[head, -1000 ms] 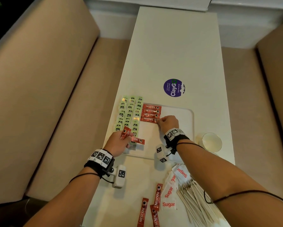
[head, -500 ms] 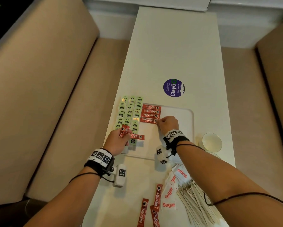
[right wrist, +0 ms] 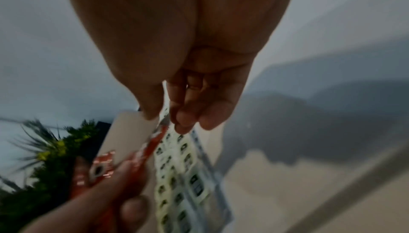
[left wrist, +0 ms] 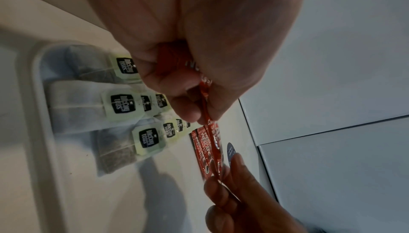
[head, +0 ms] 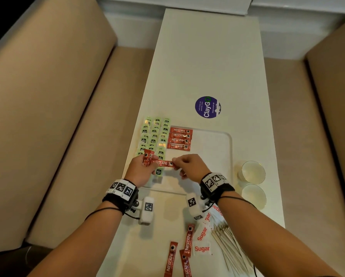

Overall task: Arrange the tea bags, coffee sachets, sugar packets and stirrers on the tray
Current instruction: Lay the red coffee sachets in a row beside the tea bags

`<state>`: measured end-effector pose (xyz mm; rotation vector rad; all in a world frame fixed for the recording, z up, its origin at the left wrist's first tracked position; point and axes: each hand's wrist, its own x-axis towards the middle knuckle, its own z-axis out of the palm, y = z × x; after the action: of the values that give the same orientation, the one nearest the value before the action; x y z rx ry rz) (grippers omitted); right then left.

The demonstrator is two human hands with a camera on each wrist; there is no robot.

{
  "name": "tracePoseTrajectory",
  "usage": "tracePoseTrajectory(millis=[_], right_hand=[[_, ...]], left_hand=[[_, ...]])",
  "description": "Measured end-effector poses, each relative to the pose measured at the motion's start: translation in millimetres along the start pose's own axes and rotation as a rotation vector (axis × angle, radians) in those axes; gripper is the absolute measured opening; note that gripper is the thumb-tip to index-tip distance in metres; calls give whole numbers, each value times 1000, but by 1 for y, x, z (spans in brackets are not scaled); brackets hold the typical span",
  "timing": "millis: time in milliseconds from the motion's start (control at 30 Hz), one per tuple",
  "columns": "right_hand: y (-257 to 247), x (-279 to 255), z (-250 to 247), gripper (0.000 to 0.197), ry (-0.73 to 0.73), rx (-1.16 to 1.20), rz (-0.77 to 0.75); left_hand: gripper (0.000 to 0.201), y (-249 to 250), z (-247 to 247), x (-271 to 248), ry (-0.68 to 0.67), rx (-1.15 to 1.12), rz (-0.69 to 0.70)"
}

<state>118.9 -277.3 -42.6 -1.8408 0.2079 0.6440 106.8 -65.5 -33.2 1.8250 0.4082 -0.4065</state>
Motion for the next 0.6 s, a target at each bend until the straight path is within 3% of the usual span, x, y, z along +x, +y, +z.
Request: tracePoseTrajectory(millis=[133,433,600], right_hand=[[4,-2,6,23,2,37,9],[19,19,-28,32,227,-84,54],[28,38,-32,30,255,-177,145]], left_hand=[[11,-2,2,0,5,3,9],[10,-8,-3,-6,26,-52,-61],[10,-17,-4,-11,5,-50,-80]])
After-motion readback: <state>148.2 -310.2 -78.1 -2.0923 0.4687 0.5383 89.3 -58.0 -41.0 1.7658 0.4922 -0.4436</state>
